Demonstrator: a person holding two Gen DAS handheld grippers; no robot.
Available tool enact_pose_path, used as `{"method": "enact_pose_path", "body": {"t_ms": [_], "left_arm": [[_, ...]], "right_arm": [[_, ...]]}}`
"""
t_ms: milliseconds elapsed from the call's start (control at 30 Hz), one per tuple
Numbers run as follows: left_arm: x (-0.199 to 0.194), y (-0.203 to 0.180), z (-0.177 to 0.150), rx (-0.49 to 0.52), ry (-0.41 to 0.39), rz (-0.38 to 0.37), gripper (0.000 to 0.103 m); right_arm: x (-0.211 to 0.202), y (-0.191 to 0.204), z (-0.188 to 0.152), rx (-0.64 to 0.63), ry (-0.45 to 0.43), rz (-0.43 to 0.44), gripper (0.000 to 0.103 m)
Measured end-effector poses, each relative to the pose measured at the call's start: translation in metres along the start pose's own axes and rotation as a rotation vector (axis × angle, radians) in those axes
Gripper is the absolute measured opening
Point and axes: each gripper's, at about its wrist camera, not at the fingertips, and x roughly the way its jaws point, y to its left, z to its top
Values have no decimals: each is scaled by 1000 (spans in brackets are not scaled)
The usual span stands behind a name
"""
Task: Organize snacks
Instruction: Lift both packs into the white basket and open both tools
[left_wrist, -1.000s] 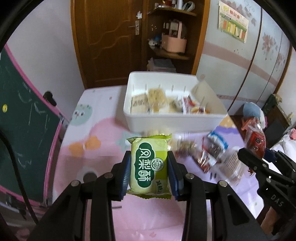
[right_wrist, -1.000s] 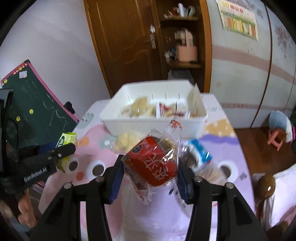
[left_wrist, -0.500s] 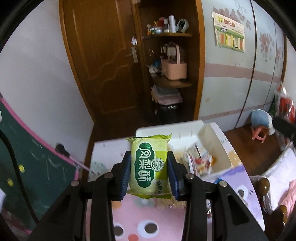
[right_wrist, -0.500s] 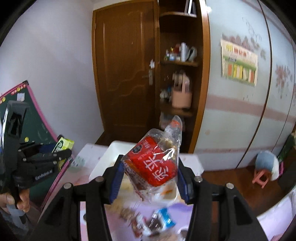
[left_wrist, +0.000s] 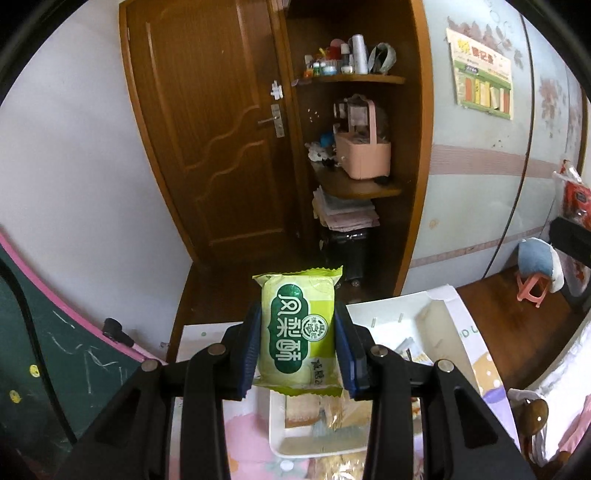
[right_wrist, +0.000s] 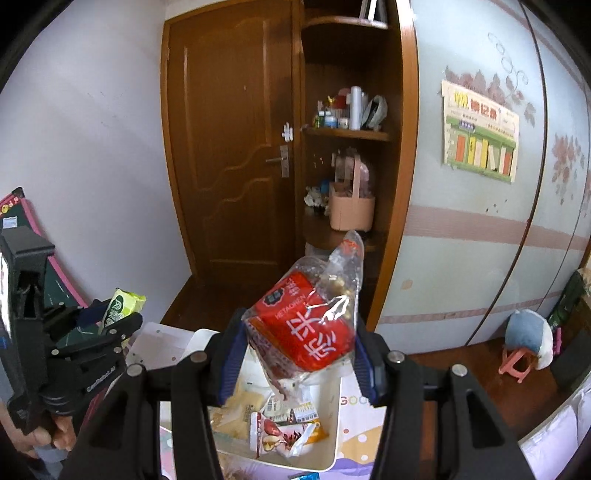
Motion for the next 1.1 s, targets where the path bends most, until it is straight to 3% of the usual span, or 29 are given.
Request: {"method": "enact_pose_path", "body": {"t_ms": [200, 700, 733, 833, 1100], "left_arm": [[49, 1, -10, -50, 62, -29, 35], [122, -19, -44, -3, 187, -20, 36], [126, -19, -46, -1, 196, -20, 42], [132, -19, -45, -9, 202, -10, 87], [122, -9, -46, -48, 180, -32, 89]], "right_arm": [[45, 1, -14, -1, 92, 17, 52], [129, 18, -48, -22, 286, 13, 56], [134, 17, -50, -13, 302, 12, 57], [145, 13, -52, 27, 341, 24, 62], [143, 3, -54, 94, 333, 51, 72]]}}
